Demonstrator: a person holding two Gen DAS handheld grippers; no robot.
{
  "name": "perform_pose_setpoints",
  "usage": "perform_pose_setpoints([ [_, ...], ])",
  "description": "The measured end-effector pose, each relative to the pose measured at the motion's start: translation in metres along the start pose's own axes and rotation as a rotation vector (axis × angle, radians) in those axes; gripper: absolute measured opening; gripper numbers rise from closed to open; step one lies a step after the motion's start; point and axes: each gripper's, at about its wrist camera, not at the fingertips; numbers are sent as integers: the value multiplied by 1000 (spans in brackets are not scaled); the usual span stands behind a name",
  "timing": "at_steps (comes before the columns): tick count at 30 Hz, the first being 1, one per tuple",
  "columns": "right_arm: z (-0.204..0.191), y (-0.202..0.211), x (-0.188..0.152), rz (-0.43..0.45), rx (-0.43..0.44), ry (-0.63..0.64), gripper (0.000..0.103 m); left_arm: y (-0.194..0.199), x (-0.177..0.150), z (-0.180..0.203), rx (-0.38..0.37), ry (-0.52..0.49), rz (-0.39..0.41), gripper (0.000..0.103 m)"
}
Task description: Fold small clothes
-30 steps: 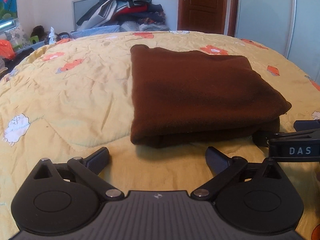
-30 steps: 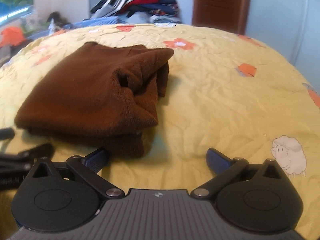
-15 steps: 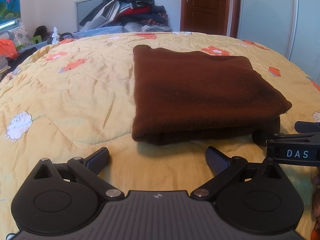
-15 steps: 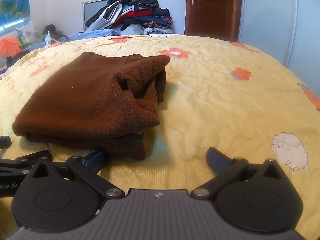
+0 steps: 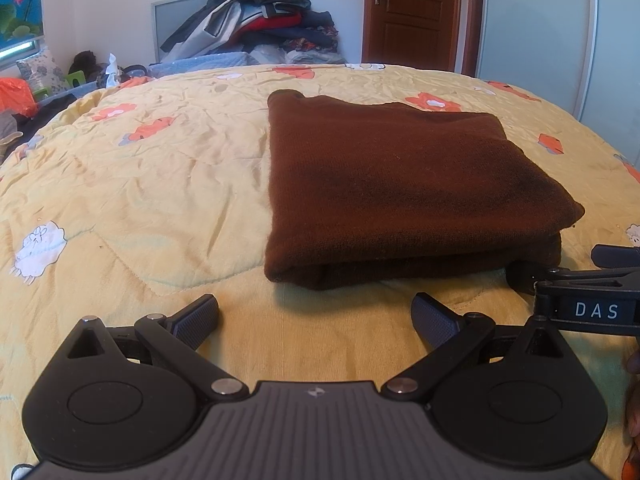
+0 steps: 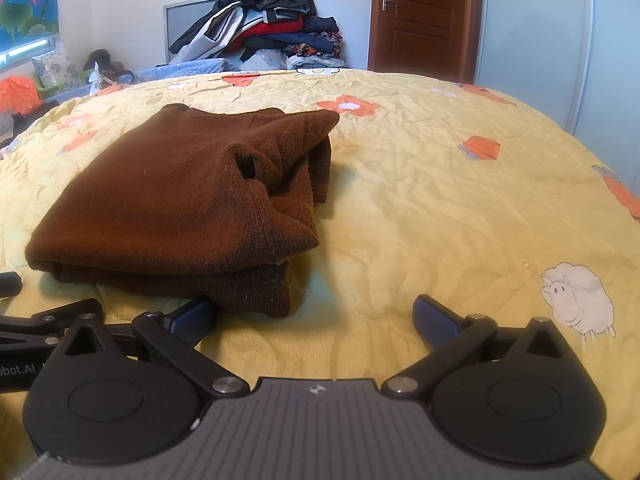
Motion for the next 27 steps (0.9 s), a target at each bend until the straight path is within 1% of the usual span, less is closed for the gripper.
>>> perform_pose_setpoints([
  [27,0,0,0,1,0,0,103,-1,2,0,4,7,-2,103],
])
Point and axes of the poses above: each gripper's, at about its wrist camera, not at the fingertips, and y roughly against the way its jaws point, z to its right, x to its top, and after that the axes turned 8 degrees about -z, right-handed
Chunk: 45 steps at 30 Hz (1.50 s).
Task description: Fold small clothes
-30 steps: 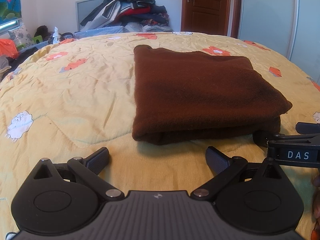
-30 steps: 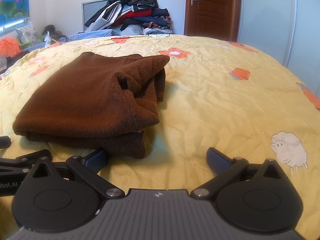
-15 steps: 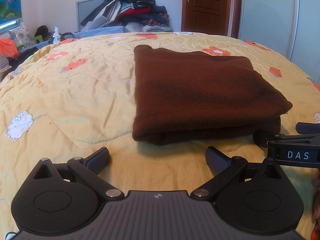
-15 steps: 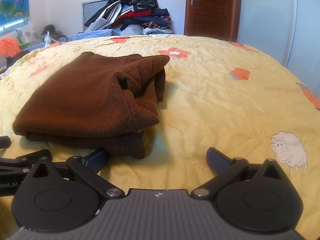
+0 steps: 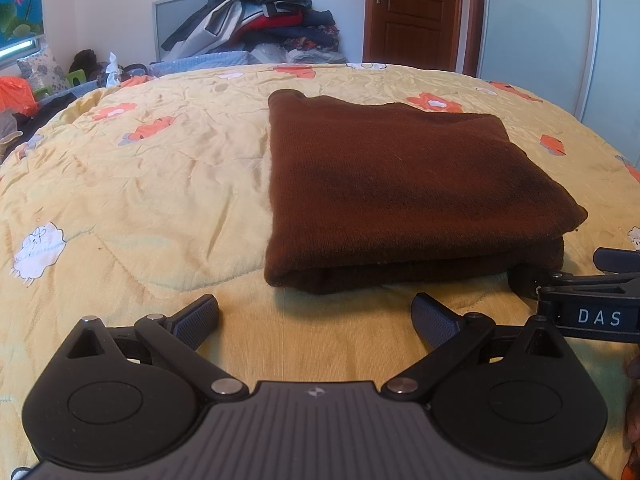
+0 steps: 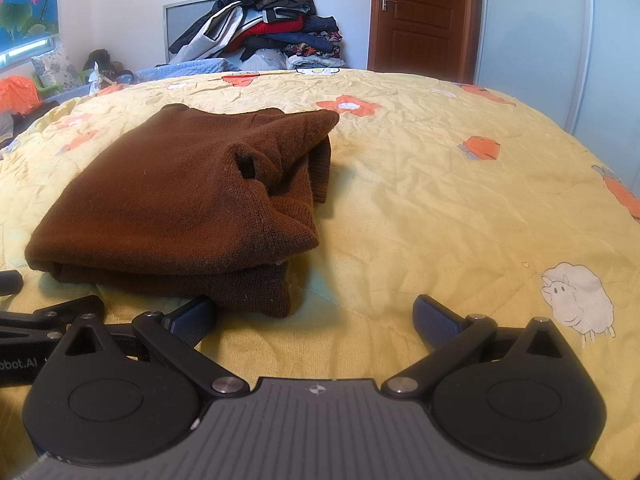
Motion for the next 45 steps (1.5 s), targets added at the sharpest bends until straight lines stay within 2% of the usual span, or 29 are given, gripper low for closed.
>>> perform_pose_setpoints([
  [45,0,0,0,0,0,-1,103,0,2,1,6,22,-17,103],
])
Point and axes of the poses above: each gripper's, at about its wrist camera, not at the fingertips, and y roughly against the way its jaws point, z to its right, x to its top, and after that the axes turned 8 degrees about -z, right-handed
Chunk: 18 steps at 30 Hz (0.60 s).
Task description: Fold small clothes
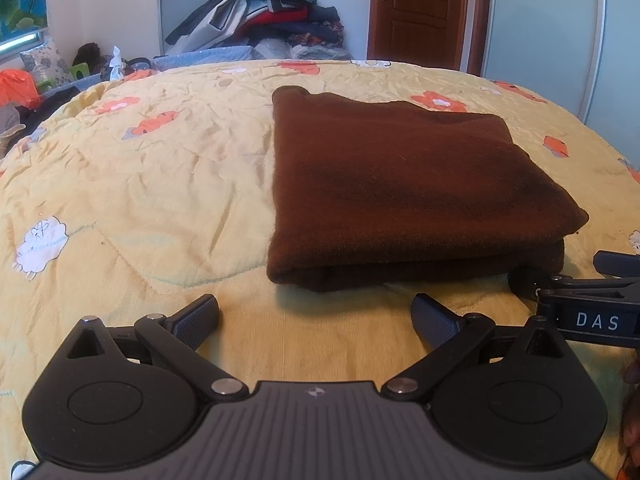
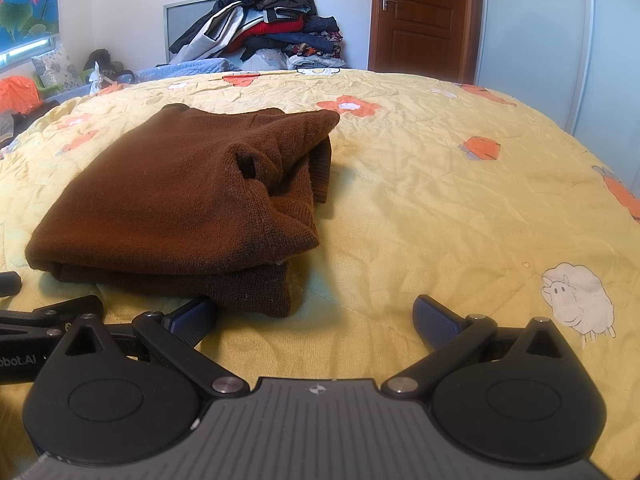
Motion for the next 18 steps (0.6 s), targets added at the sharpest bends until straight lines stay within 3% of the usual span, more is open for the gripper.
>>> perform_pose_setpoints([
  [18,0,0,0,0,0,0,103,-2,0,6,23,20,3,103],
])
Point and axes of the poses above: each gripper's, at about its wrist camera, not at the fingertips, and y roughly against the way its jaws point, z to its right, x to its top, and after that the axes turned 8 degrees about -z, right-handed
